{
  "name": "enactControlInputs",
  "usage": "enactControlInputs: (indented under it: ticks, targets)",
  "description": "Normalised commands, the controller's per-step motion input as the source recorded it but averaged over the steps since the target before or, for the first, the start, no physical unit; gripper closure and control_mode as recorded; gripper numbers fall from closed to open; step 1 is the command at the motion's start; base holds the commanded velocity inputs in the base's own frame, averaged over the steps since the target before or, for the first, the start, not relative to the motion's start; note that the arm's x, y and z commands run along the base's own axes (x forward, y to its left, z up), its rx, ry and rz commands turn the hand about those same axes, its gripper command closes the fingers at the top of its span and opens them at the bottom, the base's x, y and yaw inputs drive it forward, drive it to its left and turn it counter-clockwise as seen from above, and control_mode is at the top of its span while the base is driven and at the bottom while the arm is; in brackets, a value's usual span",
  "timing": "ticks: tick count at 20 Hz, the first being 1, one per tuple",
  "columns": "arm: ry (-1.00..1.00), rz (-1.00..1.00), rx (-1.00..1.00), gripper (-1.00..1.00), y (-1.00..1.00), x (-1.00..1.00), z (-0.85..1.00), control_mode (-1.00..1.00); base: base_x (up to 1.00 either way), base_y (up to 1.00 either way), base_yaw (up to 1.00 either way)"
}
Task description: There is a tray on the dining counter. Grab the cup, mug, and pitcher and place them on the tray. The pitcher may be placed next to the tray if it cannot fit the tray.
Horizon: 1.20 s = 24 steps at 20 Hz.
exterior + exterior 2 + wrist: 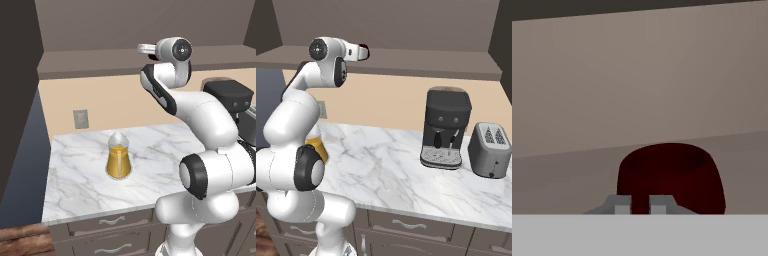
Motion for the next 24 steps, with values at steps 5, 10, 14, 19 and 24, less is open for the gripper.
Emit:
enactControlInputs:
  ticks: [5, 10, 14, 19, 24]
  targets:
    - [0.00, 0.00, 0.00, 1.00, 0.00, 0.00, 0.06, -1.00, 0.00, 0.00, 0.00]
    - [-0.04, 0.00, 0.00, 1.00, 0.00, -0.04, 0.32, -1.00, 0.00, 0.00, 0.00]
    - [0.00, 0.00, 0.00, 1.00, 0.00, -0.04, 0.19, -1.00, 0.00, 0.00, 0.00]
    - [0.00, 0.00, 0.02, 1.00, 0.00, -0.28, 0.05, -1.00, 0.00, 0.00, 0.00]
    - [0.00, 0.00, 0.05, 1.00, 0.00, -0.48, 0.00, -1.00, 0.00, 0.00, 0.00]
